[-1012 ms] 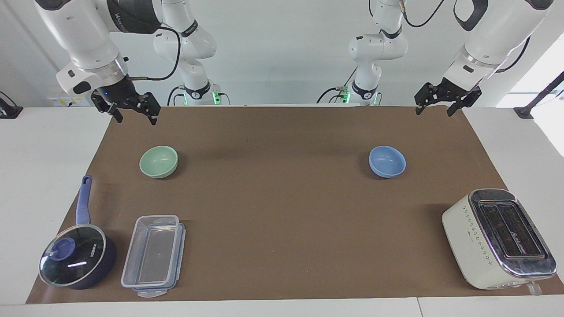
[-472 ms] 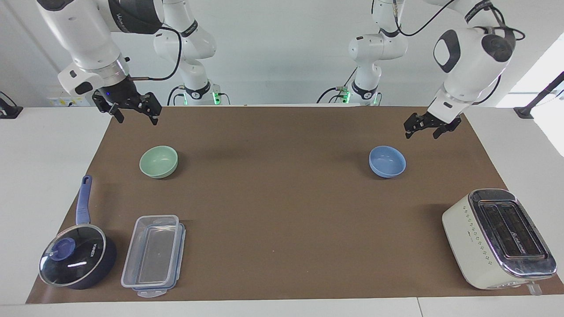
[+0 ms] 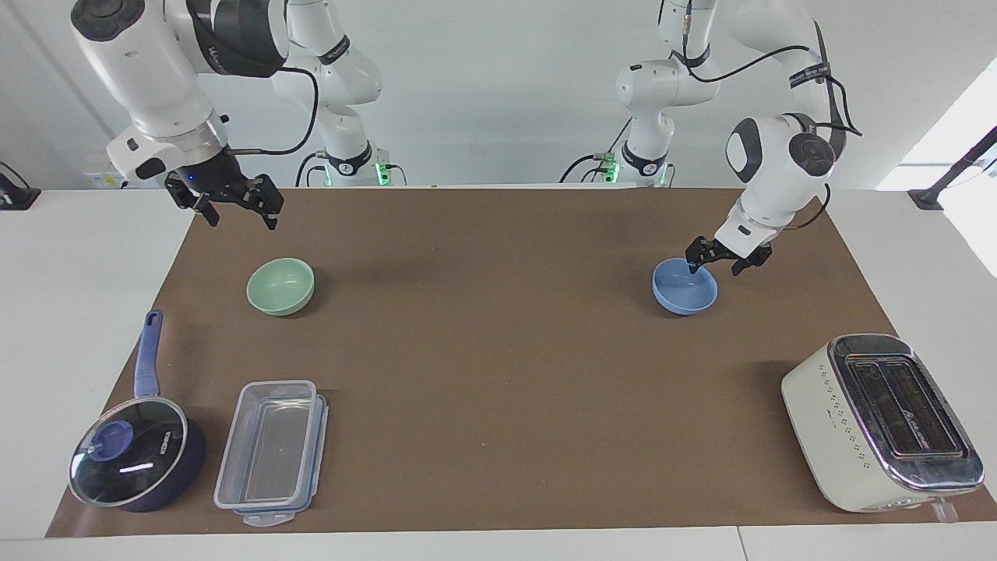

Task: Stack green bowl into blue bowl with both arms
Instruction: 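Grasp the blue bowl with the left gripper while the right gripper reaches the green bowl, then slide the blue bowl toward the table center while the right gripper grasps the green bowl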

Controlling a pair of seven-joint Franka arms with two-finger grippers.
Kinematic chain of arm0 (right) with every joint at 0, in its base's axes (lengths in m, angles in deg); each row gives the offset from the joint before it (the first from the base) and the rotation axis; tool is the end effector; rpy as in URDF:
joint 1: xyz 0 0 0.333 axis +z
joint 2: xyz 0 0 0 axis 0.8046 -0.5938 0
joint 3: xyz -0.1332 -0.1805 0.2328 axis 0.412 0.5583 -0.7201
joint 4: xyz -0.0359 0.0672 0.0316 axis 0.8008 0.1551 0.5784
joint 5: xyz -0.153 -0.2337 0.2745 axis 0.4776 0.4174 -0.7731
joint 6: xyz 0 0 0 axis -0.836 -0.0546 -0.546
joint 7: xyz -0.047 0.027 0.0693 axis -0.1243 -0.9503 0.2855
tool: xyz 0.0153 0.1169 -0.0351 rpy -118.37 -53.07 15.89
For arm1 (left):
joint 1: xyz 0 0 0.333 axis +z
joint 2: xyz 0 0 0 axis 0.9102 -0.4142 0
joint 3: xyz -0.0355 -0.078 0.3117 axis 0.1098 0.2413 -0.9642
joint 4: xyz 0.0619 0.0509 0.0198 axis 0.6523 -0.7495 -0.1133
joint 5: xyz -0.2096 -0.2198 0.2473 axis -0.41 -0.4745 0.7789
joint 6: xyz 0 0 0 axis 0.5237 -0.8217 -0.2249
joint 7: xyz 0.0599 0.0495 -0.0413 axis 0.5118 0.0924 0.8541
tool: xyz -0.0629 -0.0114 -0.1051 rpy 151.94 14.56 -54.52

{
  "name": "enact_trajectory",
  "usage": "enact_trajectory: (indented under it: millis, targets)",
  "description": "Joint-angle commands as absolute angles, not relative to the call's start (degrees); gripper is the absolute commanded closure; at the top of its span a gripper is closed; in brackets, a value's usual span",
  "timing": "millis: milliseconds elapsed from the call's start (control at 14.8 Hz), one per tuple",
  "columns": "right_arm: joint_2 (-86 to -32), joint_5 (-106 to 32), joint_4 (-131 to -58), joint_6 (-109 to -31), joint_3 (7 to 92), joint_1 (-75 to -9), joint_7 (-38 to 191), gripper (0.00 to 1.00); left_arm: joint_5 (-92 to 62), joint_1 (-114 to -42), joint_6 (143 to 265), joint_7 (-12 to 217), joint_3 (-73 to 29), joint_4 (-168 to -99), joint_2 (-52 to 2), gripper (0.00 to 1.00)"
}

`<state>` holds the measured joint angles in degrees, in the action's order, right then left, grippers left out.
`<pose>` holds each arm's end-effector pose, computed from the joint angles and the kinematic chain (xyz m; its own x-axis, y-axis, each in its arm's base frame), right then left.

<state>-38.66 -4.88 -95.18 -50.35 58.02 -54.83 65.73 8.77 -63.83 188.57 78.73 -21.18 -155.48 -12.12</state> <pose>0.5274 -0.0291 0.5566 0.9958 -0.0882 -0.0262 -0.0876 -0.9959 0.0245 0.4938 -0.0226 0.3607 0.9832 -0.1627 -0.0826 -0.1605 -0.9865 0.0330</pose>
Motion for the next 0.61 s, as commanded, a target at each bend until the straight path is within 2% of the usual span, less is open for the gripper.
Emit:
enact_trajectory:
  millis: [0, 135, 405, 472, 540]
  targets:
    - [-31.56, -5.76, -109.71, -61.44, 58.15, -57.26, 69.78, 0.00, 7.80, -64.30, 191.63, 75.30, -21.52, -156.42, -13.09, 0.18]
    - [-30.05, -5.85, -116.15, -68.05, 58.23, -59.28, 72.16, 0.00, 7.80, -64.30, 192.86, 75.12, -21.52, -156.77, -14.23, 0.22]
    - [-33.64, -5.85, -123.28, -78.07, 58.23, -63.93, 78.03, 0.00, 7.80, -65.09, 194.80, 74.16, -21.52, -157.39, -15.72, 0.27]
    - [-34.00, -5.85, -124.86, -80.45, 58.15, -65.16, 79.27, 0.00, 7.80, -65.18, 195.32, 74.15, -21.52, -157.39, -16.07, 0.30]
    - [-34.35, -5.85, -126.36, -82.30, 58.23, -65.44, 79.63, 0.00, 7.80, -65.18, 195.68, 74.15, -21.52, -157.39, -16.08, 0.42]
